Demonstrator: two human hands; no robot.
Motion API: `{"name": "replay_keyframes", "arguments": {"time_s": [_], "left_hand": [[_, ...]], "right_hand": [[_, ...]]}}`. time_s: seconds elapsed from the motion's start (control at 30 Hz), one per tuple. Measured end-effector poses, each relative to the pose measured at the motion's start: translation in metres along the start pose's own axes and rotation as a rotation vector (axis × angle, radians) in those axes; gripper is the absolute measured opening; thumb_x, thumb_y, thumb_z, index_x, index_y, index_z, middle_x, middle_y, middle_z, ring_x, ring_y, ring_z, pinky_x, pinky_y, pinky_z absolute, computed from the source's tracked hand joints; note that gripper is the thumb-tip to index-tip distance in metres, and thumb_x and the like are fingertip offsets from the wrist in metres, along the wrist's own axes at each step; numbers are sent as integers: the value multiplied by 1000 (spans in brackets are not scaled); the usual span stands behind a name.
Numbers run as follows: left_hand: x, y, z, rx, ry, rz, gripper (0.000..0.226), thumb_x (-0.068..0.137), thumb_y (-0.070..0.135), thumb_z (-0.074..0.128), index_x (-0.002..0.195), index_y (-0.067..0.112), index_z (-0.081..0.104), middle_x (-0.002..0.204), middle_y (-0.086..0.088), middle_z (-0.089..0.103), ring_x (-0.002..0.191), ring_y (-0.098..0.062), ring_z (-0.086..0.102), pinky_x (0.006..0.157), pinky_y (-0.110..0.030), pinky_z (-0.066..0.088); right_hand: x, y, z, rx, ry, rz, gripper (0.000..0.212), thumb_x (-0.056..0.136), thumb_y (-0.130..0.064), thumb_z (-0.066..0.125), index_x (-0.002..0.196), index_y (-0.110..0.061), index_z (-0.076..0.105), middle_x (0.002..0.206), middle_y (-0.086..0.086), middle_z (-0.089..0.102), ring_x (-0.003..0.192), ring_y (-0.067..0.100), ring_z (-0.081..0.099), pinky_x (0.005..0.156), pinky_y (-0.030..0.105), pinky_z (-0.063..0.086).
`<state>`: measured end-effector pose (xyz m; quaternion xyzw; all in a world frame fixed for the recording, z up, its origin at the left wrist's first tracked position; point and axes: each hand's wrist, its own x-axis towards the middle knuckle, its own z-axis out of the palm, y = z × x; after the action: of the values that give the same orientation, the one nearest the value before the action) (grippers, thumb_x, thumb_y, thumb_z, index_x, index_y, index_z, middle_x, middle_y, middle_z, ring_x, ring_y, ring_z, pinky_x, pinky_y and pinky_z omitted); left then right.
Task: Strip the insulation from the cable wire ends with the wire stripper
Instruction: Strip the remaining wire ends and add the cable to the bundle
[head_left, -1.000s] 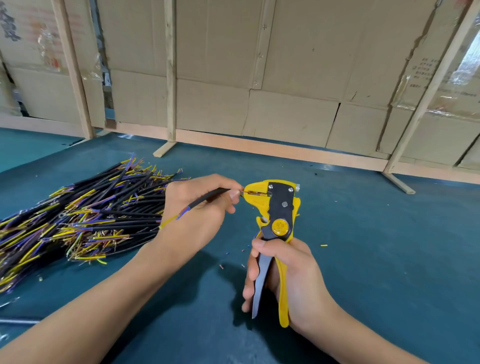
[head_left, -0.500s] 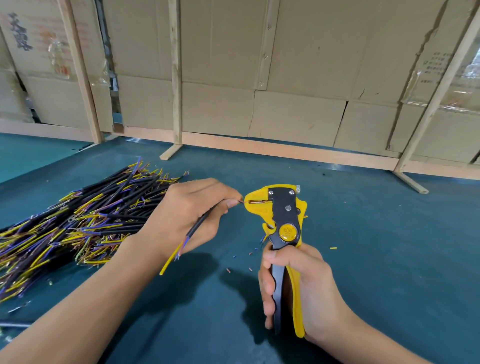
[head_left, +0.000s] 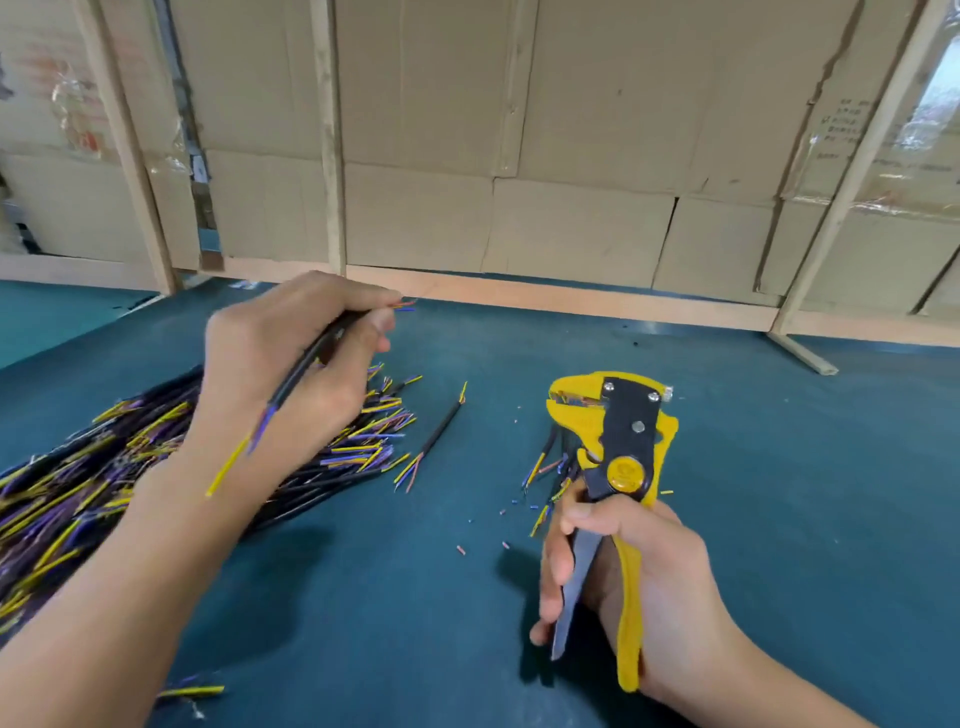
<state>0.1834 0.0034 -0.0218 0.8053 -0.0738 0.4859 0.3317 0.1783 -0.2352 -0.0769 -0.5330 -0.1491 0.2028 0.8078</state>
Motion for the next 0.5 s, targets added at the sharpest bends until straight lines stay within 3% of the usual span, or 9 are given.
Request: {"name": "replay_keyframes", "arguments": {"time_s": [0.13, 0.2, 0.33, 0.5], "left_hand": [[-17, 6, 24, -350, -252, -107, 16, 92, 15, 72, 101, 26, 78, 87, 6, 71, 61, -5, 63, 62, -7, 43], [-27, 8, 32, -540, -288, -237, 16, 90, 14, 72, 98, 26, 80, 87, -1, 68, 52, -15, 58, 58, -13, 43], [-28, 0, 40, -996, -199, -555, 7, 82, 8, 75, 87, 9, 80, 89, -15, 71, 70, -28, 54, 52, -27, 40], [-36, 7, 46, -1083, -249, -565, 13, 82, 1, 66, 80, 6, 78, 97, -19, 73, 86, -27, 69, 50, -26, 39]], "right_hand": [[0, 2, -5, -49, -109, -21, 18, 73, -20, 70, 74, -5, 60, 69, 24, 57, 61, 41, 62, 71, 71, 47], [2, 3, -5, -66, -139, -15, 17, 77, -20, 69, 77, -5, 62, 73, 24, 60, 67, 43, 64, 78, 79, 43], [3, 2, -7, -1, -154, 1, 17, 76, -18, 69, 82, -4, 61, 76, 24, 57, 68, 43, 62, 76, 73, 49], [4, 0, -4, 4, -169, 22, 18, 75, -18, 69, 85, -5, 63, 75, 23, 58, 67, 42, 63, 75, 70, 51]]}}
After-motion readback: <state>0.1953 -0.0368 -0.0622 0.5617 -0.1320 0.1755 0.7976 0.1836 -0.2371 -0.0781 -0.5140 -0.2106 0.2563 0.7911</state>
